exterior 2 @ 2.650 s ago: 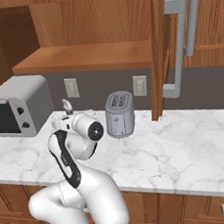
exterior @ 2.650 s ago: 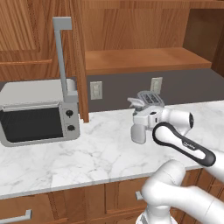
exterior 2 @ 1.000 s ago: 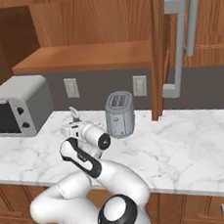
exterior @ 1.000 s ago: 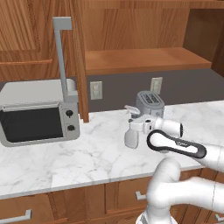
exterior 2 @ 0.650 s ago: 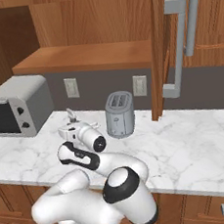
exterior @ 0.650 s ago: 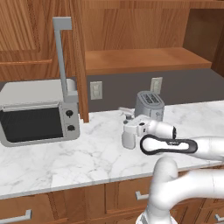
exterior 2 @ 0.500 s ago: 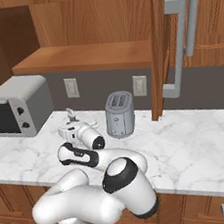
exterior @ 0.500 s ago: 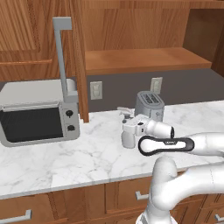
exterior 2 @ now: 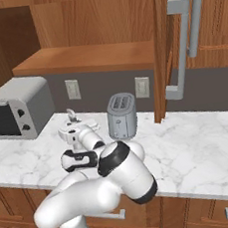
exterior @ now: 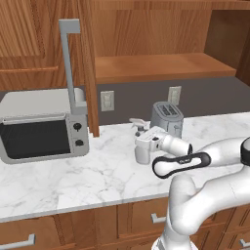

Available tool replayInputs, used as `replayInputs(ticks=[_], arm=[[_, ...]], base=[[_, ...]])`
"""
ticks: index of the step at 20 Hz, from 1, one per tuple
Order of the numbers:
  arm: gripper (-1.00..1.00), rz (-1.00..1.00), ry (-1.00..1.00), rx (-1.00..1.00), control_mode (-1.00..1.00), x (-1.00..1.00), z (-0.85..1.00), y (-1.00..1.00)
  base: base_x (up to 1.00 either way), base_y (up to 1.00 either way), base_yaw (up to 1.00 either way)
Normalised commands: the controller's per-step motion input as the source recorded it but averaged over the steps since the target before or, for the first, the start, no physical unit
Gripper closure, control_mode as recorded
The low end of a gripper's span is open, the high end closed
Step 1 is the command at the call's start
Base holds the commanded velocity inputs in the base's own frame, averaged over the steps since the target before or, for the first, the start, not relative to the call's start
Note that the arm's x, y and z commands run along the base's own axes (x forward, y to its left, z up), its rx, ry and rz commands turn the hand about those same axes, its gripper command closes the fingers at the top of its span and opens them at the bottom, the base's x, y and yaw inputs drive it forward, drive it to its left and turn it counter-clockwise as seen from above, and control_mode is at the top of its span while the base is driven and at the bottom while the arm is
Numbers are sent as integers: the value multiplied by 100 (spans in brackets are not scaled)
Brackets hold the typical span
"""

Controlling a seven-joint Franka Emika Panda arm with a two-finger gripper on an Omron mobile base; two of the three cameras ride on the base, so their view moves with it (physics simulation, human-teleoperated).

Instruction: Move the cutting board and knife to the sink. Then move spray from the cabinet to the counter.

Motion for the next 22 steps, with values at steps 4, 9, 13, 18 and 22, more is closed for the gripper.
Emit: replayInputs(ticks=[4,9,13,18,22], arm=[[100,0,-3,0,-100,-6,6,0],[100,0,0,0,-100,-5,22,0],[100,0,0,0,-100,-2,11,0],[100,0,0,0,-100,0,0,0],[100,0,0,0,-100,0,0,0]], base=[[0,0,0],[0,0,0],[0,0,0],[0,0,0],[0,0,0]])
